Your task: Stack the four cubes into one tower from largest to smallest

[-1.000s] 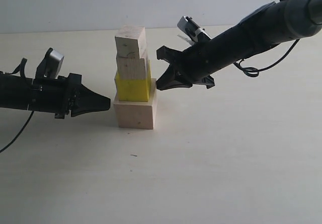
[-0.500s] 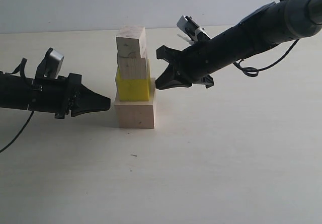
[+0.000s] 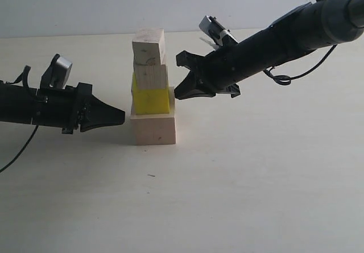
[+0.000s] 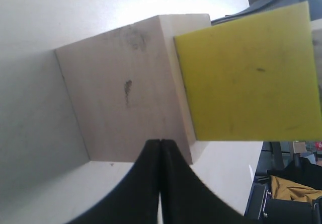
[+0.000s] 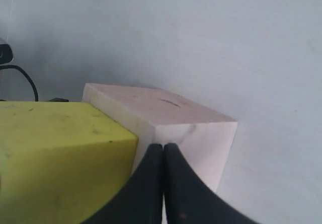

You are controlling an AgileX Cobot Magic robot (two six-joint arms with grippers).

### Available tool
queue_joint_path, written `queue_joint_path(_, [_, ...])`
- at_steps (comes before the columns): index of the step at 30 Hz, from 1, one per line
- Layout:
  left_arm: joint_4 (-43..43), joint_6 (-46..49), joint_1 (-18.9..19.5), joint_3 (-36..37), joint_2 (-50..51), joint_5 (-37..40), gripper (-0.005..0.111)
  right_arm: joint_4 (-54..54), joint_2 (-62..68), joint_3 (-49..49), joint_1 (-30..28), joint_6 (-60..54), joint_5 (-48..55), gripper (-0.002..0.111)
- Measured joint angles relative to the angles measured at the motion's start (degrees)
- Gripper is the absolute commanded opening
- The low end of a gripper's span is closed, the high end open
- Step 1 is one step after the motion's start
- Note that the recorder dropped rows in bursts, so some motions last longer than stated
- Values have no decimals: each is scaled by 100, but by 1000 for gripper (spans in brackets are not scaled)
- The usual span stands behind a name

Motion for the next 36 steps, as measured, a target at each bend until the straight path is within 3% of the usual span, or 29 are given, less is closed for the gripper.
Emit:
queue_joint_path(9, [0,0,0,0,0,58,0,11,-62,0,-39,-8,0,0])
queue_joint_path(18, [0,0,0,0,-57,160,0,-595,-1174,0,-302,363,-168,0])
queue_joint_path(36, [-109,4,0,0,-680,160,0,-888,-2124,65,-250,812,966,0])
